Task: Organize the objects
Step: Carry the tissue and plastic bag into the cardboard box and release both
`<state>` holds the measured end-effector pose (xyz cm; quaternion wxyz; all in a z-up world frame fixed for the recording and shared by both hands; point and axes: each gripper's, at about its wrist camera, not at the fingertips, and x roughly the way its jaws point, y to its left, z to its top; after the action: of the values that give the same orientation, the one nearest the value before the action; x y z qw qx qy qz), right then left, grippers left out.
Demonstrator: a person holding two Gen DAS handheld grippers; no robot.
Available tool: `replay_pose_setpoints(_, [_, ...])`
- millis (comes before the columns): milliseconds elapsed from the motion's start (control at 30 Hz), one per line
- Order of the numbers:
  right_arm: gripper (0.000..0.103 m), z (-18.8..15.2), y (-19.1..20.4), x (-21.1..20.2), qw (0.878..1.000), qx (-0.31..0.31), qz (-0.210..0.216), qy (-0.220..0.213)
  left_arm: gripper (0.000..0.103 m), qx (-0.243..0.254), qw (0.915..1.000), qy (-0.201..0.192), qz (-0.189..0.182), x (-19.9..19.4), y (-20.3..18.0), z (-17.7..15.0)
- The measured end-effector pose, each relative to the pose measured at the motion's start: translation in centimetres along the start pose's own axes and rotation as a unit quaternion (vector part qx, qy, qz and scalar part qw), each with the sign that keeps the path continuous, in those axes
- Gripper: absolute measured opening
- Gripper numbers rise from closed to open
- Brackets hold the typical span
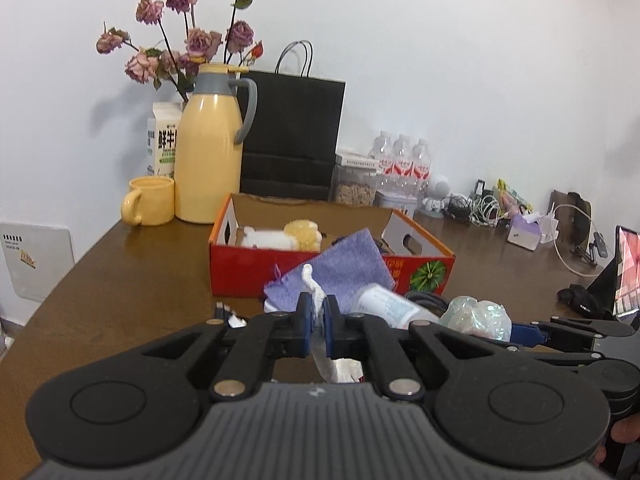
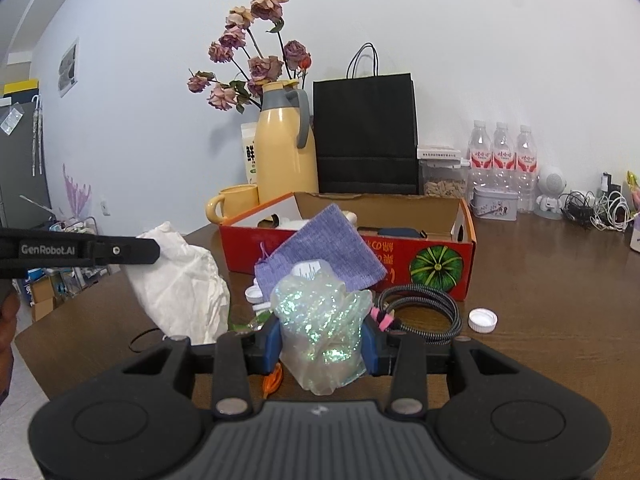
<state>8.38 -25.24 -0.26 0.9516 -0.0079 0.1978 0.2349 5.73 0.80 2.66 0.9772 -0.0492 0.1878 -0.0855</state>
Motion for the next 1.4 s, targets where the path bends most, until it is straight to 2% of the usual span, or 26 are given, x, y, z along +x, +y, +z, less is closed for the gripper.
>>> replay_pose_setpoints(333, [0.038,3.3,-0.7,1.7,0.999,-0.013,-0.005,-0.030,0.007,-0.001,0.9991,-0.039,-0.014,2.4,0.3,4.7])
replay_pose_setpoints(533, [0.038,6.4,-2.1,4.7,0.999,-0.014,-0.017,-0.046,0.007,-0.017,0.9979,-0.054,-0.030,6.3,-0.1,7.7])
replay_pose_setpoints(800, [0.038,10.3,-3.5,10.8,0.998,-0.008,-0.037,-0.050,0.007,-0.057,0.9963,-0.052,-0.036,13.2,0.4,10.2])
replay_pose_setpoints(967, [0.038,11.4,-5.2,15.4,0.998,0.012,-0.051,-0.033,0.007,-0.067,0.9962,-0.034,-0.045,18.0,0.9,10.2])
replay_pose_setpoints(1167, [0.038,11.0,-7.5,20.5,0.997,0.041,-0.070,0.000,0.007,-0.065,0.9969,0.008,-0.044,23.2,2.0,8.4])
replay_pose_setpoints(1300, [0.038,10.2,-8.1,22.5,0.996,0.040,-0.073,0.032,0.007,-0.052,0.9978,0.033,-0.025,24.7,2.5,7.8])
replay_pose_setpoints(1400, [0.043,9.7,-8.1,22.8,0.996,0.036,-0.075,0.044,0.009,-0.038,0.9986,0.035,-0.007,24.6,2.4,7.5])
